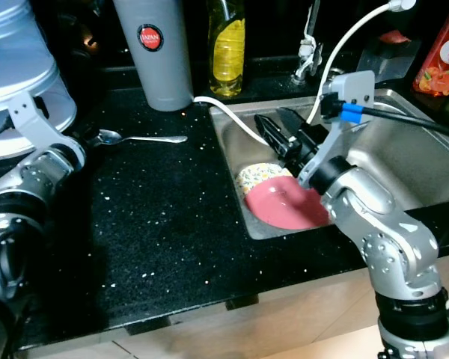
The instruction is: Kitchen organization
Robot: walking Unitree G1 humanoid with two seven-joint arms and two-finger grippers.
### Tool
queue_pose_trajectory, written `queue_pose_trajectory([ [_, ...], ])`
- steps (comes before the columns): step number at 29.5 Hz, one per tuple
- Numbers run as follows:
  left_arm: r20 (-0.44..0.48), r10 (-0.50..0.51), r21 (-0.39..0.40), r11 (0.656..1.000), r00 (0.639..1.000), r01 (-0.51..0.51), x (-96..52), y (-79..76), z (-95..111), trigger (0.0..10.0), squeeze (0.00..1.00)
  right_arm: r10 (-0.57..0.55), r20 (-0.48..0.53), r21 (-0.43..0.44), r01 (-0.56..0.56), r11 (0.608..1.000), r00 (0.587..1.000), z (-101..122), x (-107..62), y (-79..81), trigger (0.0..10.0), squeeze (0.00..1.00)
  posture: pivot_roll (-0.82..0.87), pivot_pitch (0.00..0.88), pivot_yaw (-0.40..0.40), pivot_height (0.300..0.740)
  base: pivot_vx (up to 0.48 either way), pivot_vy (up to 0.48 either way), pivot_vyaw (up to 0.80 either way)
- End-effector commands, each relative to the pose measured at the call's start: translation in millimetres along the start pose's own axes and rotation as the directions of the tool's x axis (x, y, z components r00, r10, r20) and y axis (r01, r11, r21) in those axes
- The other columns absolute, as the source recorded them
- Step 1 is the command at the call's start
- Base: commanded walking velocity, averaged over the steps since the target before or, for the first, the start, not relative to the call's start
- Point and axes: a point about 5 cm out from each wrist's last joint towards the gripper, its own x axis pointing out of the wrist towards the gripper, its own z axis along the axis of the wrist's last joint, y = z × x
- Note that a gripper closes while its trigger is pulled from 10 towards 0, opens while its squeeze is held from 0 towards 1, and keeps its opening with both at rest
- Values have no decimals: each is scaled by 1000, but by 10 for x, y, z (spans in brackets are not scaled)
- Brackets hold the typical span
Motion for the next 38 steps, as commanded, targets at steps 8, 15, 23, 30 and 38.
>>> queue_pose_trajectory([
  [8, 46, -261, 54, 965, 964, 259, -3, -356, 135, 10000, 0, 5, 32, -14, -4, 1000, 999, 69, -27, 7, 10000, 0, -199, 216, 15, 740, 0, 0, 0],
  [15, 51, -450, 103, 890, 892, 443, -146, -659, 170, 10000, 0, -3, 35, -18, 4, 1000, 999, 67, -61, -20, 10000, 0, -194, 196, 19, 740, 0, 0, 0],
  [23, 63, -564, 79, 825, 824, 559, -330, -912, 160, 10000, 0, -5, 43, -17, 6, 1000, 999, 54, -64, -34, 10000, 0, -186, 175, 22, 740, 0, 0, 0],
  [30, 102, -585, -92, 800, 805, 593, -389, -1157, 22, 10000, 0, -10, 50, -24, 11, 1000, 999, 62, -65, -50, 10000, 0, -191, 167, 23, 740, 0, 0, 0],
  [38, -68, -535, 11, 844, 842, 536, -323, -1332, -330, 10000, 0, -19, 54, -31, 21, 999, 998, 69, -73, -61, 10000, 0, -200, 168, 26, 740, 0, 0, 0],
])
